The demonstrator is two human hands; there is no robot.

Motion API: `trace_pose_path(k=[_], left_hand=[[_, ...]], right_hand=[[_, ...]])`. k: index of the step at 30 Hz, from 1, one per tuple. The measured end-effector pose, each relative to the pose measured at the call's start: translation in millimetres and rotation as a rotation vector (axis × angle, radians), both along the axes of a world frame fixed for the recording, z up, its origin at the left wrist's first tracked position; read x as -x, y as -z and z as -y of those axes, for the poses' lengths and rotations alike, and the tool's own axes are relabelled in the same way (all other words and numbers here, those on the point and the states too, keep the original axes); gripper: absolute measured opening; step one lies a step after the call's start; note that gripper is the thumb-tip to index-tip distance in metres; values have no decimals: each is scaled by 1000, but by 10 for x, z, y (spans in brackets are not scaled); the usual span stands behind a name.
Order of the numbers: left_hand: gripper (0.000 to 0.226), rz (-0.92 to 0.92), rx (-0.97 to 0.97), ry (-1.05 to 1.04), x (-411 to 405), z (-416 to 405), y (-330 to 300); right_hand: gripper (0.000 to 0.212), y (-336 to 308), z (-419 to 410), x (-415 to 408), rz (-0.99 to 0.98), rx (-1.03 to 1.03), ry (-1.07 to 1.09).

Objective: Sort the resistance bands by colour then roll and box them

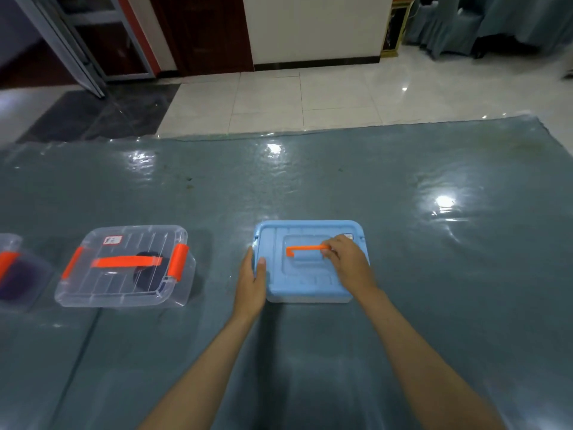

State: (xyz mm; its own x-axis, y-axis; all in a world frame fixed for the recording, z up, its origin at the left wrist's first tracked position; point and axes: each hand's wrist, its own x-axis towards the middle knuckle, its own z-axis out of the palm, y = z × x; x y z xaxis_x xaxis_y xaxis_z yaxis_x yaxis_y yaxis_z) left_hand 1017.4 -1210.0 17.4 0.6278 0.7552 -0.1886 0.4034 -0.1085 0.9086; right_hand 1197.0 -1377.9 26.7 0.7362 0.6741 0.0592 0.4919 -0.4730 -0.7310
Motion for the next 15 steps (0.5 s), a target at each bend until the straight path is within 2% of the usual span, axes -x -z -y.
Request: trace_pose_path(k=[2,4,5,7,9,15], left_hand=[[53,-35,-24,14,-56,-37,50],[53,-58,-44,10,-49,-67,111],[53,-59,-54,14,-32,-71,148],[53,-58,-79,27,28,-67,194],[53,-64,-88,29,29,-67,226],[55,-143,-136,24,2,-66,157]], right_hand=[[21,64,51,67,98,31,17],[33,173,189,69,326,65,68],[40,215,261,57,330,75,115],[52,244,352,80,110,71,201],[54,297,358,59,-37,19,225],[52,287,330,13,-88,-14,248]])
